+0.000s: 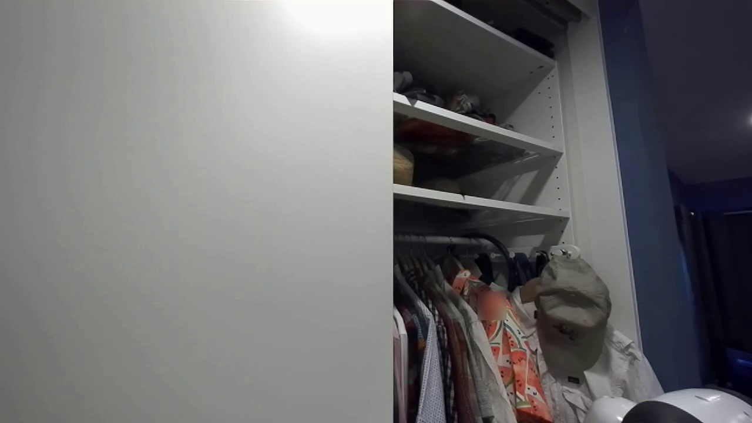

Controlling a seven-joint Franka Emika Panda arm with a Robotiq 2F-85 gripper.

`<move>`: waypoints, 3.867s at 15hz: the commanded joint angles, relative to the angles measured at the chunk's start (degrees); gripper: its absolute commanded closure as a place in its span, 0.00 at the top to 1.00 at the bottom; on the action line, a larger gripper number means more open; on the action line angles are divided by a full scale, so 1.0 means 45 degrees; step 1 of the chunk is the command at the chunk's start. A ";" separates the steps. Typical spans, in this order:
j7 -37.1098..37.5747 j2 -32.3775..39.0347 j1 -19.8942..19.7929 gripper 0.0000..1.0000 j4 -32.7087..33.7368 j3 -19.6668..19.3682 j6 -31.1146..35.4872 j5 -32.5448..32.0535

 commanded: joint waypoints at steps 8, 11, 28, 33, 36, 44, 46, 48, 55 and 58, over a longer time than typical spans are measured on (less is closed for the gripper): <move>0.1298 0.0742 -0.0127 0.87 0.1042 0.0373 0.0010 -0.3084; 0.1275 0.1052 -0.0142 0.62 0.1270 0.0562 -0.0008 -0.3538; 0.0629 -0.0942 -0.0111 0.05 -0.1317 0.1065 -0.0757 -0.2180; 0.2392 -0.2425 -0.0354 0.05 -0.2479 0.0579 -0.1485 -0.1788; 0.3007 -0.2995 -0.0295 0.05 -0.2495 0.0448 -0.1802 -0.2004; 0.2211 -0.2551 0.0295 0.05 -0.1953 0.0725 -0.2815 -0.1503; 0.2672 -0.2364 0.0841 0.05 -0.1915 0.1055 -0.4830 -0.1777; 0.2641 -0.2173 0.1326 0.05 -0.1873 0.1418 -0.6637 -0.1610; 0.3257 -0.2560 0.1582 0.05 -0.2275 0.2055 -0.7663 -0.1371; 0.3652 -0.3620 0.1067 0.05 -0.3326 0.1704 -0.5804 -0.1756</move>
